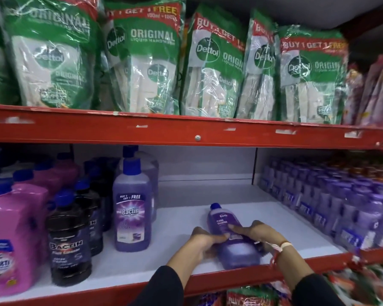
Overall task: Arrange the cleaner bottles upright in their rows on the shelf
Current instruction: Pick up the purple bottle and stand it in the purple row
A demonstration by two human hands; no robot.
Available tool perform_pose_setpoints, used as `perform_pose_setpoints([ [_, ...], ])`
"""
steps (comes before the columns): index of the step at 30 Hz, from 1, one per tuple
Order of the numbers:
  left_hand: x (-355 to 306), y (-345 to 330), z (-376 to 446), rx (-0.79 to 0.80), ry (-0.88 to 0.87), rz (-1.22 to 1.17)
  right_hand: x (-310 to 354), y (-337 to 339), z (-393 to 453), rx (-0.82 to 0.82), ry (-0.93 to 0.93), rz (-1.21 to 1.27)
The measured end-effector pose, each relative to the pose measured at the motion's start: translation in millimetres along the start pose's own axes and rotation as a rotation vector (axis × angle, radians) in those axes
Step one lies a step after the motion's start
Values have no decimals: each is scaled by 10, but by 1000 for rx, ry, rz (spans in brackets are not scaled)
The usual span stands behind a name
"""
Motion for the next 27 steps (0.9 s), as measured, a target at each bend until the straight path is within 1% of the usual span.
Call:
perform_pose_setpoints([
  [3, -18, 36, 43, 1, 16, 71, -74, -97, 58, 45, -32, 156],
  [6, -49, 73, 10, 20, 36, 48, -39, -134, 18, 44, 19, 221],
  [8, -78, 131, -77, 22, 8, 19, 42, -122, -88, 59, 86, 267],
  [10, -92, 189, -176, 19, -66, -3, 110, -118, -207, 80, 169, 320],
  [12, -151, 323, -350, -25, -192, 3, 171, -185, -338, 88, 251, 387],
  [15, -267, 576, -594, -89, -390, 57, 251, -334, -542, 44, 366, 461],
  [18, -367, 891, -838, -110, -543, 111, 362, -590, -764, 59, 485, 511],
  [23, -476, 1456, -1199, -249, -686, 130, 649, -1108, -1033, 107, 619, 565],
  [27, -473, 1806, -1363, -326, -722, 269, 867, -1438, -1131, 107, 693, 559],
])
Point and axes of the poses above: each hand's wrist, its own z-axis towards the middle knuckle, its own y-axis out of the back of the hand, x = y × z, the point moved 5 cm from there along z, towards the middle knuckle, and after that the axes turned 10 degrees about -y, right-handed, at the moved point
